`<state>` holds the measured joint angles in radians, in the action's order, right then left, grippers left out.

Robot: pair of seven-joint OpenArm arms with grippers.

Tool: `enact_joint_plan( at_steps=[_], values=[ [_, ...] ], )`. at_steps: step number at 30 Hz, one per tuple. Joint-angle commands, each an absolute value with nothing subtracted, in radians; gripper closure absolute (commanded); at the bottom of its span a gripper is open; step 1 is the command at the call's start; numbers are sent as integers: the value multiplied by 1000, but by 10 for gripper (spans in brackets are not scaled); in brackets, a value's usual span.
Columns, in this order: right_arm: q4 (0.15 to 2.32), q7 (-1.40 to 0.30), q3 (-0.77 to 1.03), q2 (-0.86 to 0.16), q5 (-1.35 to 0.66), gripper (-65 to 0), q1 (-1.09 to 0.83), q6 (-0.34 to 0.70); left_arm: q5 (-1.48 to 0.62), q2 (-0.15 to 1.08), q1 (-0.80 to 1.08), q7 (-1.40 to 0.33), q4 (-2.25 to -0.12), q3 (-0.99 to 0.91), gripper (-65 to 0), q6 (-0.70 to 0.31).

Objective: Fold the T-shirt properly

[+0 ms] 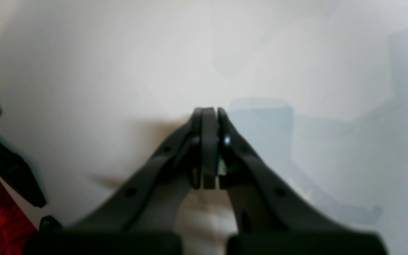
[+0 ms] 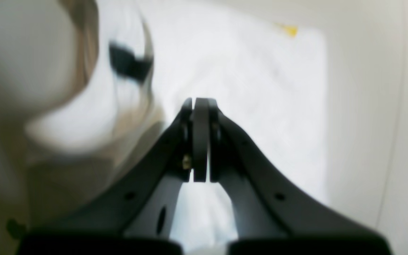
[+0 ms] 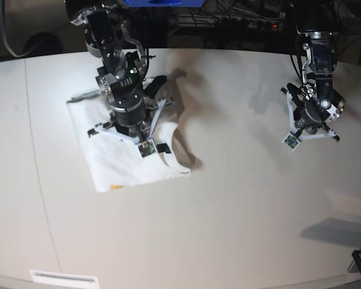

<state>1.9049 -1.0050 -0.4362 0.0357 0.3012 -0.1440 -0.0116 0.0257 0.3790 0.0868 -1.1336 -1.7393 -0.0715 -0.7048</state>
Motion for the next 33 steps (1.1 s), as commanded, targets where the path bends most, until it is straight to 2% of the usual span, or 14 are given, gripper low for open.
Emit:
enact_joint_plan(
  at_steps=[1, 15, 22, 30, 33],
  values=[
    [1923, -978, -441, 42, 305, -3, -145, -15, 31, 395, 74, -1129, -1758, -79, 0, -698],
    [1952, -980, -447, 85, 302, -3, -325, -15, 30, 394, 67, -1127, -1753, -81, 0, -698],
    [1952, -980, -513, 91, 302, -3, -403, -15, 22, 392, 67, -1127, -1753, -81, 0, -698],
    [1991, -987, -510, 88, 306, -3, -403, -16, 22, 392, 67, -1127, -1755, -81, 0, -698],
    [2008, -1040, -515, 90, 308, -3, -344, -16, 22, 392, 67, -1127, -1756, -81, 0, -698]
  ],
)
